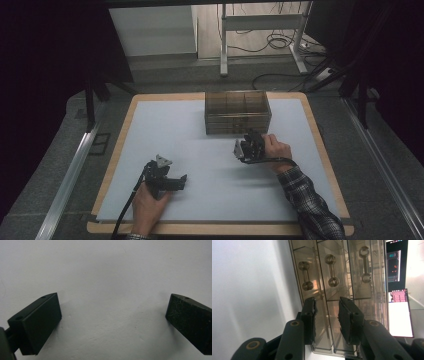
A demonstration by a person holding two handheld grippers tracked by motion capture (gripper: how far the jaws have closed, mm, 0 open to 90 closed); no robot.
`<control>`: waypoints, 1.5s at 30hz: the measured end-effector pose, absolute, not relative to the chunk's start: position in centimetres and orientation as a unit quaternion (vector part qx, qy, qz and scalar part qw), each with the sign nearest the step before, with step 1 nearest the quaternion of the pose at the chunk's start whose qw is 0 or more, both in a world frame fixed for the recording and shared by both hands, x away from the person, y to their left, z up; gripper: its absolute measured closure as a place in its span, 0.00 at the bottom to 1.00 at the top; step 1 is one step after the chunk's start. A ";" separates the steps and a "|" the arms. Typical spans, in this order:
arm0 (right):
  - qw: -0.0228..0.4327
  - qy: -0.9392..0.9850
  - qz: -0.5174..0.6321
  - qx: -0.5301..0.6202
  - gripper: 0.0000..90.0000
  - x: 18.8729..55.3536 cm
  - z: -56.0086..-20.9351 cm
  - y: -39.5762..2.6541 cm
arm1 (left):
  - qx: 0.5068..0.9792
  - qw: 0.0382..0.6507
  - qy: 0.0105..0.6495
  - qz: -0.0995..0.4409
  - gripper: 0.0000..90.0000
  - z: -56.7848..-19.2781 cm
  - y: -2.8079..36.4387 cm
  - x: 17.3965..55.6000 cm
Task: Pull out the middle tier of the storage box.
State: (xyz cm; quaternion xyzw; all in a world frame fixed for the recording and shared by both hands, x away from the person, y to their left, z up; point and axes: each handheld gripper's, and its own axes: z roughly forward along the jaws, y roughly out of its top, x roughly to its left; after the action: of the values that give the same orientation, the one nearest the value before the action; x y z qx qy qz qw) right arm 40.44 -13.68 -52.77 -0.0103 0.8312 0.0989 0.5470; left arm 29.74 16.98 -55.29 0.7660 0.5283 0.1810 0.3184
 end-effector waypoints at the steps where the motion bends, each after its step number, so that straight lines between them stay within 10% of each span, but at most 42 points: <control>1: 0.549 0.830 0.100 -0.011 0.74 40.5 -52.8 -13.6 | 0.766 0.318 0.528 0.181 0.00 -55.3 17.0 29.7; 45: 0.588 0.804 0.066 -0.061 0.89 41.7 -53.8 -11.7 | 0.766 0.318 0.528 0.181 0.00 -55.3 17.0 29.7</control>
State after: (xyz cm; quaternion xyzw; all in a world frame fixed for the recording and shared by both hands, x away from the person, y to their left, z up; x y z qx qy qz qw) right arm 41.67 -11.65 -53.77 -0.0608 0.8039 0.0662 0.5880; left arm 29.74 16.99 -55.29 0.7661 0.5281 0.1812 0.3184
